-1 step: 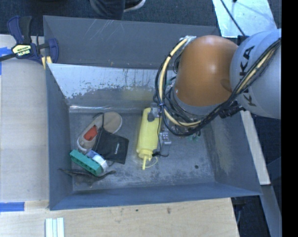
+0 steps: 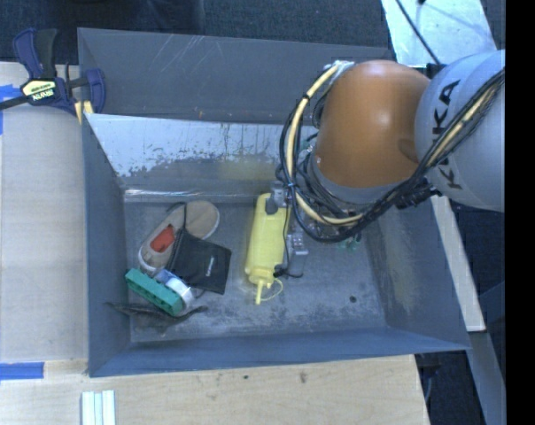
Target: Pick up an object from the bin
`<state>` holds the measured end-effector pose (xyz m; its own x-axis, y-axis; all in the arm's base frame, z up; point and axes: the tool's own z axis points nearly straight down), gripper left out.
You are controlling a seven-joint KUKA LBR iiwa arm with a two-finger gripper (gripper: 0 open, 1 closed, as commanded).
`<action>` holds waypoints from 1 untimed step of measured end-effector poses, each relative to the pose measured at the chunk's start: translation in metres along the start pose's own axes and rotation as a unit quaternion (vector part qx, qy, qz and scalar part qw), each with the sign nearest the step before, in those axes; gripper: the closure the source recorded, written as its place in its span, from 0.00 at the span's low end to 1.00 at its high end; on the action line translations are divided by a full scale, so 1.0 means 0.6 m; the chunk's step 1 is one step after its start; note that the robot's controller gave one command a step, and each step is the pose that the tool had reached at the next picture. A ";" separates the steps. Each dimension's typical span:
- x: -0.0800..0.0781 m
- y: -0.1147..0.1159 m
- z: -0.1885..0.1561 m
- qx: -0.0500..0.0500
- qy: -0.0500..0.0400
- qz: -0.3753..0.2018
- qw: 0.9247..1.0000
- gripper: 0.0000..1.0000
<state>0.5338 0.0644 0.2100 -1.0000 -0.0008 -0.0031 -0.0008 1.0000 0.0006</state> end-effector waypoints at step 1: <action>0.000 0.001 0.000 0.000 0.000 0.000 1.000 0.00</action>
Offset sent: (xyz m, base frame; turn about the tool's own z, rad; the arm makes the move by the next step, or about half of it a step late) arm 0.0015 0.0073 0.0102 -0.1342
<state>0.5339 0.0647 0.2099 -1.0000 -0.0013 -0.0032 -0.0013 1.0000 0.0006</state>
